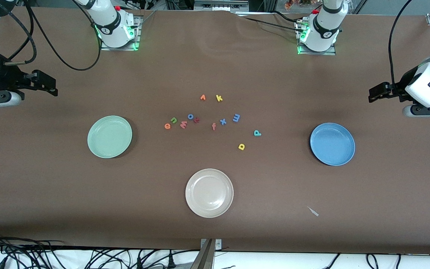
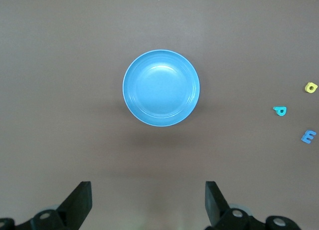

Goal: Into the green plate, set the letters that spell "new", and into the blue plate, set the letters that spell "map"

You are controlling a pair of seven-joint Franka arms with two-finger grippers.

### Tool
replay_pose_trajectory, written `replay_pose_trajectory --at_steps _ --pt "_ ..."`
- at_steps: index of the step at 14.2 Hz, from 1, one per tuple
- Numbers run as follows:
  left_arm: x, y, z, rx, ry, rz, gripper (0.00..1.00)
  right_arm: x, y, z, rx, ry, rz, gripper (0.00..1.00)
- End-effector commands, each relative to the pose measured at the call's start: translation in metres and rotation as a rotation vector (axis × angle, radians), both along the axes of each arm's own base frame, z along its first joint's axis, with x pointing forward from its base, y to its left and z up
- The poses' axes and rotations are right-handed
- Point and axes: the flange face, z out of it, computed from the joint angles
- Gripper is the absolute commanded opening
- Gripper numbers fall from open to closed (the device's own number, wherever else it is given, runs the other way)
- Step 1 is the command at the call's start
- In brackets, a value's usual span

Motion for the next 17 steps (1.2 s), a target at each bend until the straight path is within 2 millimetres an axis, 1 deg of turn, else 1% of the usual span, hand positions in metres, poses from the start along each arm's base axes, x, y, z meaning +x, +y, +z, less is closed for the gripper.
replay_pose_trajectory --at_steps 1,5,17 --pt "-0.0013 0.0009 0.0027 0.014 0.006 -0.021 1.00 -0.0020 0.0008 0.0006 -0.013 -0.004 0.004 1.00" --pt "-0.0024 0.0009 0.0021 0.014 0.015 -0.020 1.00 -0.0022 0.0007 -0.0015 -0.013 0.000 0.004 1.00" --pt "-0.0027 0.0009 0.0026 0.014 0.017 -0.020 1.00 -0.0032 0.0015 0.0001 -0.013 -0.001 0.005 1.00"
